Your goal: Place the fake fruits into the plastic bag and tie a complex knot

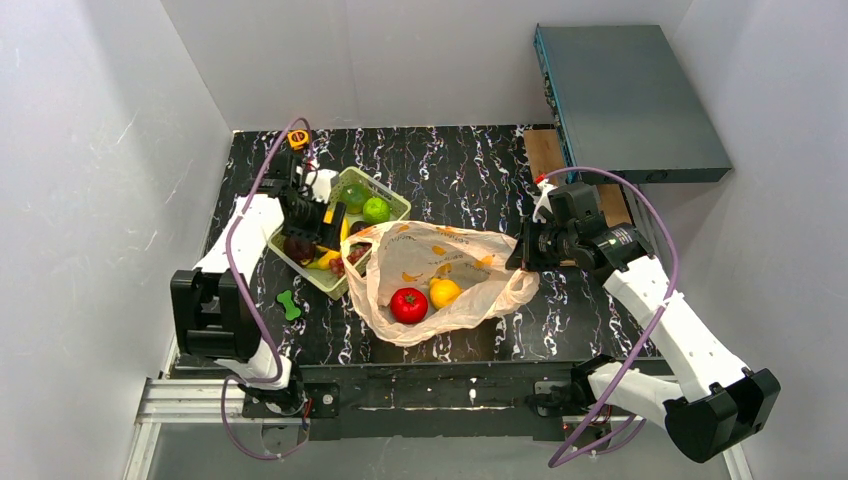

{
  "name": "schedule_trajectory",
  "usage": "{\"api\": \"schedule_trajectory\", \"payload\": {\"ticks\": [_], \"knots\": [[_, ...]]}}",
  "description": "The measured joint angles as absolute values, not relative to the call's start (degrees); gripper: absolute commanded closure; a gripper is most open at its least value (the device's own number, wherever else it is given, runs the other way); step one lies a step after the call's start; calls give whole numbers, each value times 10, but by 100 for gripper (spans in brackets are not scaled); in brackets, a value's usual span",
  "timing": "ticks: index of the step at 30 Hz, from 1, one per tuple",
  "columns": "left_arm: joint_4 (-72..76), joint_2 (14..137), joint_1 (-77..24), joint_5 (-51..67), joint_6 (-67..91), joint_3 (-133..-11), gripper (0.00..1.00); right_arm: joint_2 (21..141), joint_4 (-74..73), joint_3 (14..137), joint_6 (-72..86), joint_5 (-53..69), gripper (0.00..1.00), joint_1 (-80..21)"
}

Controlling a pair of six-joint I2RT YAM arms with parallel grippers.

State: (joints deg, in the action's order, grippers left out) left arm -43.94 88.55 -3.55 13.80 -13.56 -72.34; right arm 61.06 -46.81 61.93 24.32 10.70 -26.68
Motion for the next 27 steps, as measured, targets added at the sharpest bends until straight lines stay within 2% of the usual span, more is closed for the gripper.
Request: {"api": "schedule_trajectory", "payload": {"ticks": [10,21,22,25,27], "knots": [[-441,938,-74,190,-163,-701,37,611,-470,619,240,108,99,-267],[-432,1056,-106,191,-171,-720,38,611,-482,619,234,109,99,-267],[-432,1063,-107,191,-170,-725,42,611,-482,619,233,109,99,-267],[-431,1079,-107,191,-166,-736,64,611,-483,619,231,109,99,-267],[-435,1081,-107,193,-164,-740,74,611,-483,619,229,109,99,-267]]}}
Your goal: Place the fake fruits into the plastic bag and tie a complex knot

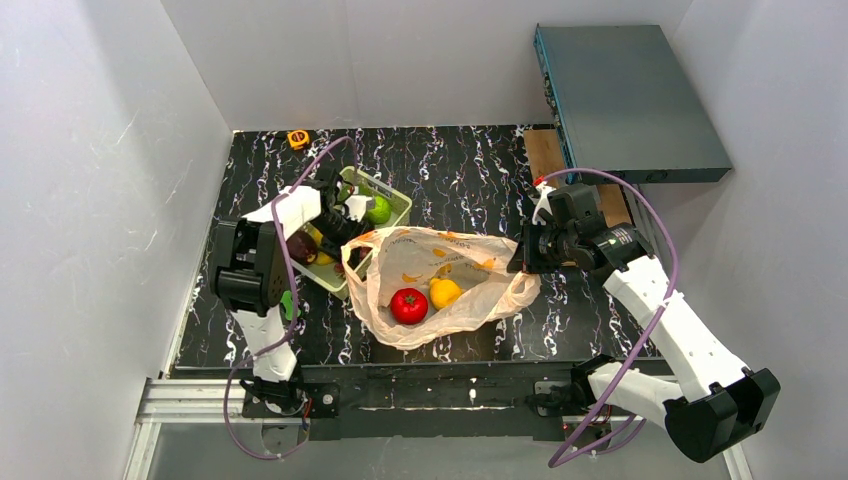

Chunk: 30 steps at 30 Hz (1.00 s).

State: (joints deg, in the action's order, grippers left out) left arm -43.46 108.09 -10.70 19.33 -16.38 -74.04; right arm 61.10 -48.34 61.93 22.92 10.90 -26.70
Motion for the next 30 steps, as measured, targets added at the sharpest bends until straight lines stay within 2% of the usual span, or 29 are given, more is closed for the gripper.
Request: {"api": "schedule_trajectory", "payload": {"ticks": [5,7,15,21,30], "knots": [[-445,1043,-106,211,-160,-747,95,611,-484,621,223,113,99,-267],[-457,1013,-105,223,-153,-759,100,611,-485,621,223,118,99,-267],[-465,870,-102,270,-132,-864,100,611,-495,643,223,142,99,-267],[-402,769,-120,364,-117,-922,100,611,-495,649,223,156,99,-267],[-359,699,-321,474,-169,-905,100,615,-495,656,223,163,99,-267]]}}
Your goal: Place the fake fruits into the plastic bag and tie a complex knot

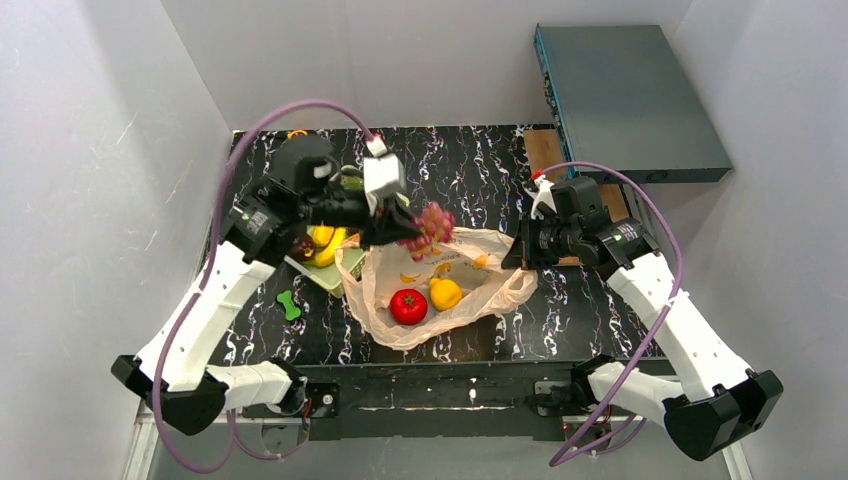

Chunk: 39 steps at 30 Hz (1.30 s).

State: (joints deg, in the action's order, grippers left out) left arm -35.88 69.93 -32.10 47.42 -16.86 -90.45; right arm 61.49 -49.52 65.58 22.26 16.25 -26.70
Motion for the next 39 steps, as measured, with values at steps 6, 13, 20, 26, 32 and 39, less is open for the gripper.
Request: {"api": "schedule_trajectory", "payload": {"ticks": [6,13,20,26,32,39], "knots": [[-380,672,-427,464,-275,-776,100,619,-496,660,222,167,99,-267],[-350,729,-464,351,-333,-693,100,619,-496,660,217,184,99,-267],[-227,768,-467,203,-388,-556,43,619,-494,658,202,164,99,-267],[-246,733,-467,206,-385,-565,16,620,-488,657,194,155,99,-267],[-282,663,-468,301,-289,-725,14,625,-476,637,193,153,99,-267],[-285,691,-329,343,-122,-869,17,625,-474,623,187,151,99,-267]]}}
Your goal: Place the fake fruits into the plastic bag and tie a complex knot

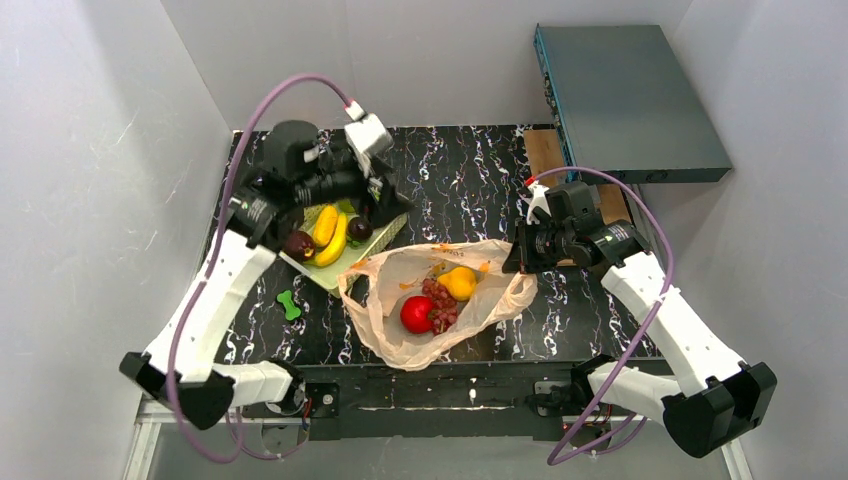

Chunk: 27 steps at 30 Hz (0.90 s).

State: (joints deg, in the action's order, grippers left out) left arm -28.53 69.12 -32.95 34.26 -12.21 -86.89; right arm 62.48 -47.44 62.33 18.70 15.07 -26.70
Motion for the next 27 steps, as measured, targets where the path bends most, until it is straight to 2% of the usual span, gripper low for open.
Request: {"api": "schedule_trajectory", "payload": {"ticks": [5,10,16,27], "knots": [[-315,761,-180,311,-85,-862,17,620,-475,623,175,150,99,-267],[-358,834,-93,268,-107,-815,16,608,-486,620,165,149,99,-267],[-376,920,-81,246,-133,-797,5,607,-500,621,161,150,99,-267],[-382,1070,-84,244,-129,-814,6,611,-511,630,158,152,99,-267]]}}
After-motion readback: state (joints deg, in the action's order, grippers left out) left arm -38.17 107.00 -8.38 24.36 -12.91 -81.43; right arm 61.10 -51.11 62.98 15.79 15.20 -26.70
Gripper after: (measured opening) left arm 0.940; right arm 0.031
